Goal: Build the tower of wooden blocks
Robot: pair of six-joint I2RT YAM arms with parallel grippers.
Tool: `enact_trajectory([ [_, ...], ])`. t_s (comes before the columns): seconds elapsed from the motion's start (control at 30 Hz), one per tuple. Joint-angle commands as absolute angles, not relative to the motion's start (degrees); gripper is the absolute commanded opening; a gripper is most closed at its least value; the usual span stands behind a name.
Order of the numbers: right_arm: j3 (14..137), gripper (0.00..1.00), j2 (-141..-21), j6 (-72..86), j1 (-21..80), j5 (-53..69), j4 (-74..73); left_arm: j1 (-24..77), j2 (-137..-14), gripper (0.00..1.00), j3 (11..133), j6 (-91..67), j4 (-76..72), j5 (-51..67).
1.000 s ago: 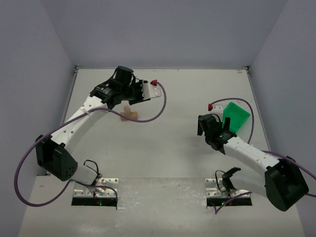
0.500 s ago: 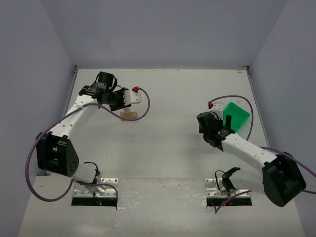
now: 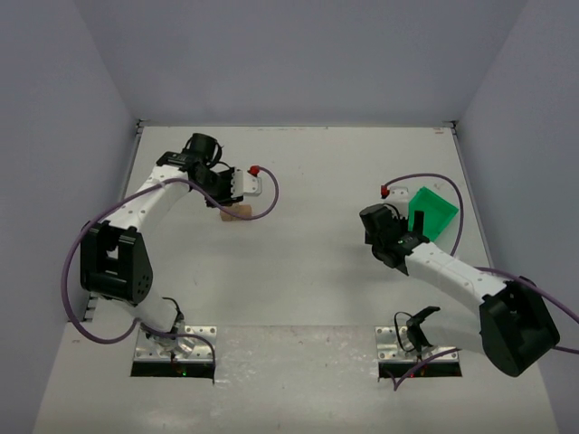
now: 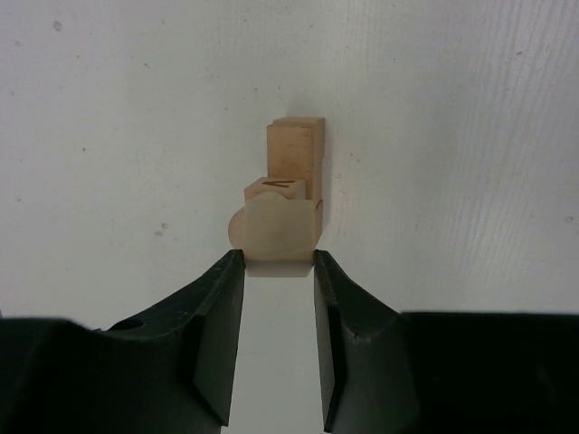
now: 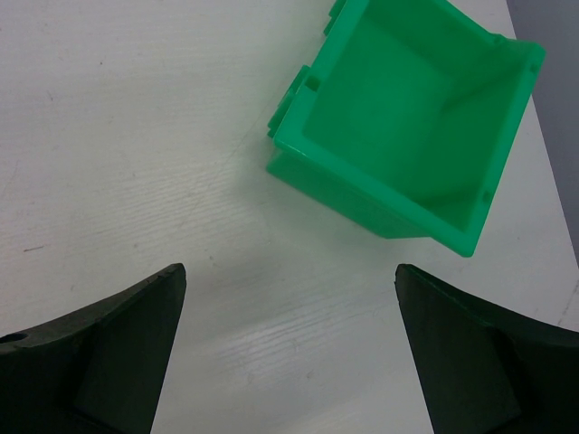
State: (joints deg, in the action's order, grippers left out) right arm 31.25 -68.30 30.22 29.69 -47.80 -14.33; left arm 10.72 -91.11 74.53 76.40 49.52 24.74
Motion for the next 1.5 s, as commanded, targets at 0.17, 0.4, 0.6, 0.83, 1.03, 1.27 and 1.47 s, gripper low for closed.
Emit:
enact_trajectory([
  [0.17,34.18,0.99,-69.21,31.5,29.32,-50.97,-14.45,9.77,-93.84,0.0,80.77,78.74,53.69,27.66],
  [0.4,34.46,0.99,-69.73,31.54,29.36,-51.54,-14.78,8.99,-95.29,0.0,82.91,80.06,56.09,27.78],
  [0.6,34.72,0.99,-70.31,31.46,29.35,-52.03,-15.12,7.82,-96.53,0.0,86.07,82.01,59.33,30.12],
  [0.83,34.77,0.99,-69.62,31.85,29.32,-52.51,-15.95,7.86,-97.16,0.0,85.48,83.17,59.51,29.68],
  [1.03,34.61,0.99,-69.26,31.96,29.35,-52.54,-15.81,7.84,-97.88,0.0,85.36,82.46,58.42,28.88],
  [1.27,35.5,0.99,-70.61,31.82,29.36,-53.0,-16.56,7.91,-99.4,0.0,85.56,82.18,58.53,28.83],
  [1.47,35.89,0.99,-71.19,31.73,29.35,-53.0,-16.64,7.91,-99.75,0.0,85.9,82.04,58.54,28.86],
])
